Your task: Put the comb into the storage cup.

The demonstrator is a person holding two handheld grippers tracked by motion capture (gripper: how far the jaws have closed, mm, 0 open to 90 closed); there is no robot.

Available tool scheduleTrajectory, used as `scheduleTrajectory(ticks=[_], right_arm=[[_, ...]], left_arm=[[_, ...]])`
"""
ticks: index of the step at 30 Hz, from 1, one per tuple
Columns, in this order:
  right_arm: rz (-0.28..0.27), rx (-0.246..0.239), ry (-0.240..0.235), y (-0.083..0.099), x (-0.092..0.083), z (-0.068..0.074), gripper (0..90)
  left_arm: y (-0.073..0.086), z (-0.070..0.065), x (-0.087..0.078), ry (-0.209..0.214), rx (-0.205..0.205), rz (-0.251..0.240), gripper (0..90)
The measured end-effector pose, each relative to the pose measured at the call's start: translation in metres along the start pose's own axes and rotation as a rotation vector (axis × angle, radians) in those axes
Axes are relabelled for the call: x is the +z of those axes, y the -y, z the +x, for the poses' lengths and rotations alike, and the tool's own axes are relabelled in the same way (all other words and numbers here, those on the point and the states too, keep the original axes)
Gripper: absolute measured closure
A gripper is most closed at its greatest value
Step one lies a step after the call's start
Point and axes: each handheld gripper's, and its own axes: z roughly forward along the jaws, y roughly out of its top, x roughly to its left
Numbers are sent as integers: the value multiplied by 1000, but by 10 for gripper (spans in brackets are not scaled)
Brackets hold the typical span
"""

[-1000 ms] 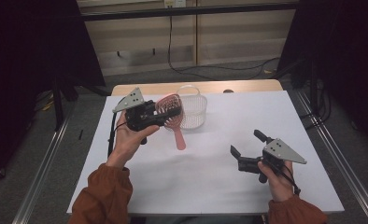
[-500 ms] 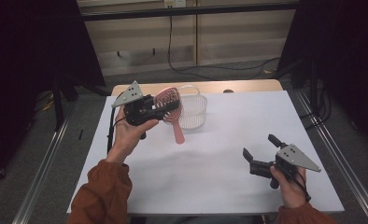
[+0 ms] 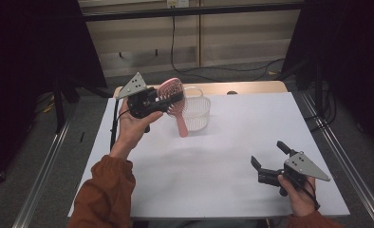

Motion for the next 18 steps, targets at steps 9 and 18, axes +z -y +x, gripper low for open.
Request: scheduleTrajectory(ticks=[9, 18], right_arm=[[-14, -1, 6, 0, -2, -1, 0], [1, 3, 0, 1, -1, 0, 0]], left_arm=[[-6, 8, 6, -19, -12, -15, 628], [-16, 11, 13, -62, 27, -14, 628]])
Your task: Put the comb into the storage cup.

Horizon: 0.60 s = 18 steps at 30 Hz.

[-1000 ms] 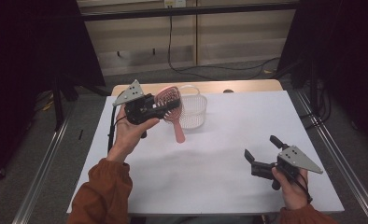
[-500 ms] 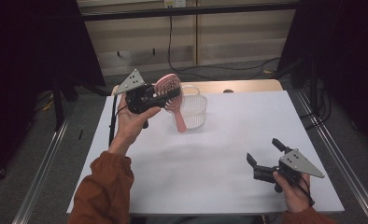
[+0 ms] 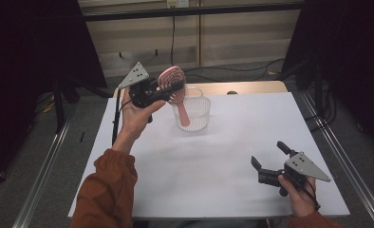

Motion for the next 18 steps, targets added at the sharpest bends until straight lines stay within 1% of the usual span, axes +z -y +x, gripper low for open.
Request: scheduleTrajectory(ticks=[4, 5, 6, 10, 11, 14, 16, 18], right_arm=[[1, -1, -1, 0, 0, 0, 0], [1, -2, -1, 0, 0, 0, 0], [1, -2, 0, 0, -1, 1, 0], [-3, -3, -4, 0, -1, 1, 0], [-2, -4, -5, 0, -1, 1, 0], [1, -1, -10, 1, -1, 2, 0], [0, 1, -11, 1, -1, 2, 0], [-1, 3, -12, 1, -1, 2, 0]], left_arm=[[-3, 2, 3, -1, -12, -10, 629], [-4, 3, 4, -6, -9, -15, 629], [-4, 4, 5, -12, -14, -21, 629], [-8, 7, 7, -25, 6, -21, 629], [-8, 8, 8, -31, 9, -29, 629], [-10, 11, 11, -31, 12, -34, 629], [-13, 13, 15, -42, 9, -37, 629], [-13, 14, 16, -42, 12, -37, 629]])
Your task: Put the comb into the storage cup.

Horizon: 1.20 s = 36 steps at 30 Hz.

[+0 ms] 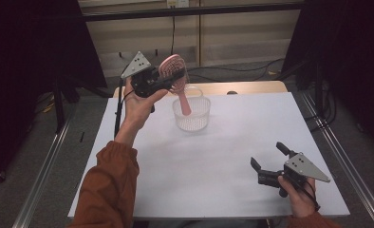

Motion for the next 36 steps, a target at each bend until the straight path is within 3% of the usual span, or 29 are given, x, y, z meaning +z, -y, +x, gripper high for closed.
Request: scheduleTrajectory(ticks=[13, 24, 36], right_arm=[[-2, -3, -2, 0, -1, 0, 0], [1, -4, -11, 0, -1, 0, 0], [4, -4, -19, 1, 0, 0, 0]], left_arm=[[-1, 2, 15, -53, 13, 1, 629], [6, 13, 25, -74, -24, 8, 629], [14, 11, 35, -84, 3, 36, 629]])
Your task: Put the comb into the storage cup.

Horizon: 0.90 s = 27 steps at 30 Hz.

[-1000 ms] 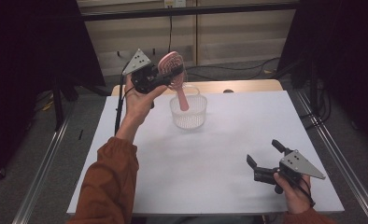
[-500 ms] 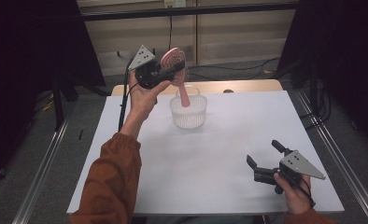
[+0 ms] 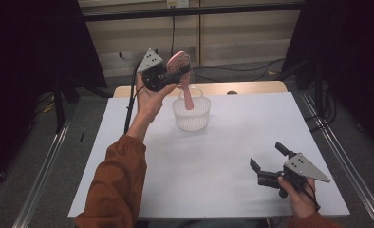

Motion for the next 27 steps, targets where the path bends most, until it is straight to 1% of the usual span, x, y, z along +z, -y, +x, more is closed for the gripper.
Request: scheduleTrajectory(ticks=[1, 3, 4, 7, 8, 10, 12, 14, 16, 21, 22, 27], right_arm=[[0, 0, 1, 0, 0, 0, 0], [-1, 0, -1, 0, 0, 0, 0], [-1, 0, -1, 0, 0, 0, 0], [1, -1, -2, 0, 0, 0, 0], [1, -1, -2, 0, 0, 0, 0], [4, -2, -7, 0, 0, 0, 0], [5, -6, -11, 1, 0, 0, 0], [5, -6, -10, 1, 0, 0, 0], [6, -6, -11, 1, 0, 0, 0], [8, -5, -12, 1, 0, 0, 0], [8, -8, -10, 1, 0, 0, 0], [9, -6, -14, 1, 0, 0, 0]], left_arm=[[2, 0, 2, -3, -7, 2, 629], [3, 0, 3, -1, -5, 6, 629], [4, 0, 3, -6, 2, 10, 629], [7, -1, 6, 5, 15, 17, 629], [9, -1, 7, 0, 16, 22, 629], [11, -1, 8, -2, 14, 26, 629], [14, -1, 9, -5, 4, 29, 629], [16, -1, 11, -14, 7, 38, 629], [17, -1, 12, -15, 8, 37, 629], [23, -2, 14, -26, -2, 46, 629], [26, -3, 15, -16, -6, 49, 628], [31, -5, 18, -19, -8, 58, 629]])
